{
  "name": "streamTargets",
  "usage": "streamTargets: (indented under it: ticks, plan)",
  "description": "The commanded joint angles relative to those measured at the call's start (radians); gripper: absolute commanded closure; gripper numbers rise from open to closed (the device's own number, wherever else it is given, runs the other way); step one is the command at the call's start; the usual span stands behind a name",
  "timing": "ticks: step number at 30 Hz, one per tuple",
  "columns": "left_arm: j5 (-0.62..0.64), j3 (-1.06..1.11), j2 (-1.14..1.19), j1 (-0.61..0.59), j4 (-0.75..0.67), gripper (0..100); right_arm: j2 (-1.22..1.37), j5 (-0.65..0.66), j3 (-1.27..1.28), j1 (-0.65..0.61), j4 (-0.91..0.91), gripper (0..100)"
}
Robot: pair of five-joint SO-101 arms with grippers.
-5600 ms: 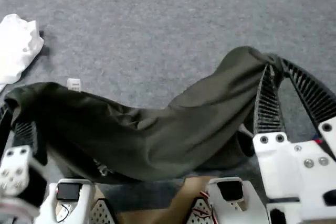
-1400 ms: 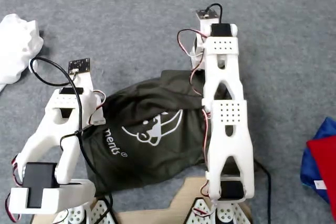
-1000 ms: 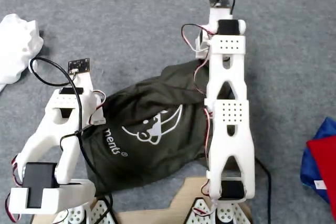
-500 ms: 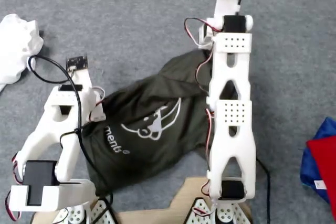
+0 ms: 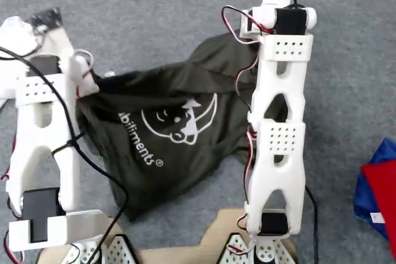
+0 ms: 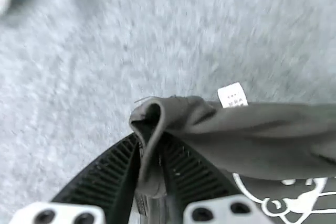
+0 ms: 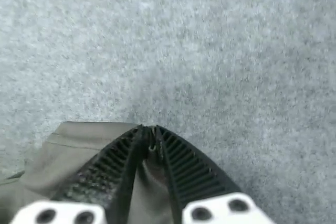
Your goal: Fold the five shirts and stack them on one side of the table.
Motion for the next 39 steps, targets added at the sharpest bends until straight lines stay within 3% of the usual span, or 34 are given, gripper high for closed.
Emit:
streamTargets:
  ticks: [1, 10, 20, 24, 30, 39]
  plan:
    - [0.006, -0.187, -0.013, -0.023, 0.063, 98, -0.119, -0.003, -0.045, -0.022, 0.015, 99.5]
    - [0.006, -0.603, -0.013, -0.032, 0.258, 98, -0.323, -0.003, -0.05, -0.025, 0.015, 99.5]
    - [0.002, -1.272, -0.013, -0.032, 0.434, 98, -0.685, -0.003, -0.047, -0.019, -0.014, 99.4]
    - [0.002, -1.456, -0.013, -0.109, 0.459, 98, -0.722, -0.003, -0.044, -0.019, -0.002, 99.4]
    - [0.0, -1.513, -0.012, -0.218, 0.46, 98, -0.697, -0.003, 0.124, -0.027, 0.012, 99.3]
    - [0.002, -1.462, -0.013, -0.23, 0.489, 98, -0.694, 0.043, 0.628, -0.093, 0.014, 99.3]
